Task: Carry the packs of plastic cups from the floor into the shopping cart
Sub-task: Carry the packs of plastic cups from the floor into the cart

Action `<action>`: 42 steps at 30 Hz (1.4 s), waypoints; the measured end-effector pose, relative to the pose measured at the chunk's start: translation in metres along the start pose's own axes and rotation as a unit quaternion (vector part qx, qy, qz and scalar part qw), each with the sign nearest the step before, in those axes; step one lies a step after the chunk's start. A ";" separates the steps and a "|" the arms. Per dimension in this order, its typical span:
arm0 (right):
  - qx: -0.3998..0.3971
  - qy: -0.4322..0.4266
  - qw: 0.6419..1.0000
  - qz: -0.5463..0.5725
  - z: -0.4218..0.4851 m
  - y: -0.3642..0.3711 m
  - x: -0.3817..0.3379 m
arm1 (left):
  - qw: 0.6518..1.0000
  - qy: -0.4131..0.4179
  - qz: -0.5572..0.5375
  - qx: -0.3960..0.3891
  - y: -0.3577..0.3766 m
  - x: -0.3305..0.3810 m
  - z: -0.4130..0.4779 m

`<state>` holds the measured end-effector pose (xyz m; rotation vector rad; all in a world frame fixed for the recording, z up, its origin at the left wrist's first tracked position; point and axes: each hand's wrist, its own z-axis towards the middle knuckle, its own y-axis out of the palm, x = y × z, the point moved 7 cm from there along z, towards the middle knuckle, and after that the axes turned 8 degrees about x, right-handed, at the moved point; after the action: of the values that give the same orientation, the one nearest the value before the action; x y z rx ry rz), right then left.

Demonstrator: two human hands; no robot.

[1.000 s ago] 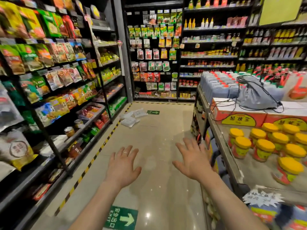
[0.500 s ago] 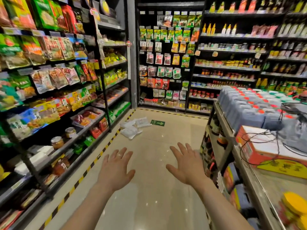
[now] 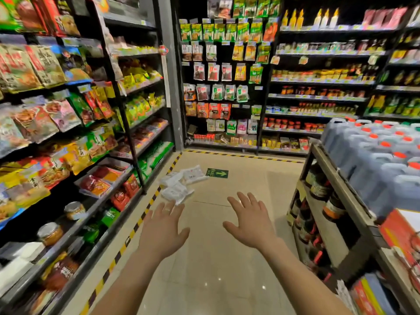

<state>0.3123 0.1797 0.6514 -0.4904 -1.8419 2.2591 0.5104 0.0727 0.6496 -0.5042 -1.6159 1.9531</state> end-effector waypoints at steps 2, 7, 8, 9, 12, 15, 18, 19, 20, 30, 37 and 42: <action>-0.003 0.002 1.000 0.008 0.046 0.016 0.015 | 1.000 -0.006 0.004 -0.001 0.018 -0.006 0.045; -0.003 -0.001 1.000 0.020 0.181 0.053 0.057 | 1.000 -0.022 0.011 -0.005 0.065 -0.020 0.172; -0.002 -0.004 1.000 0.024 0.210 0.059 0.065 | 0.999 -0.028 0.010 -0.011 0.074 -0.023 0.199; -0.004 -0.007 1.000 0.027 0.239 0.064 0.073 | 0.999 -0.034 0.010 -0.018 0.083 -0.025 0.226; -0.017 -0.014 0.999 0.032 0.321 0.076 0.096 | 0.998 -0.051 0.009 -0.022 0.101 -0.030 0.306; -0.021 -0.030 0.999 0.024 0.399 0.082 0.117 | 0.998 -0.057 0.009 -0.017 0.110 -0.029 0.381; -0.032 -0.037 0.999 0.023 0.467 0.094 0.131 | 0.998 -0.057 0.008 -0.021 0.121 -0.031 0.441; -0.036 -0.037 0.998 0.022 0.488 0.100 0.135 | 0.998 -0.057 0.011 -0.022 0.127 -0.034 0.460; -0.043 -0.037 0.998 0.021 0.510 0.106 0.138 | 0.998 -0.057 0.011 -0.026 0.135 -0.038 0.481; -0.048 -0.061 0.997 -0.003 0.758 0.189 0.144 | 0.997 -0.066 -0.015 -0.049 0.229 -0.115 0.720; -0.071 -0.047 0.996 0.002 0.936 0.227 0.139 | 0.995 -0.055 -0.044 -0.068 0.270 -0.174 0.892; -0.095 -0.047 0.994 0.024 1.033 0.262 0.142 | 0.994 -0.059 -0.048 -0.083 0.304 -0.203 0.987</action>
<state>-0.1813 -0.7703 0.5580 -0.4683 -2.1266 2.1820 0.0204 -0.8532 0.5449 -0.3734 -1.8533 1.8166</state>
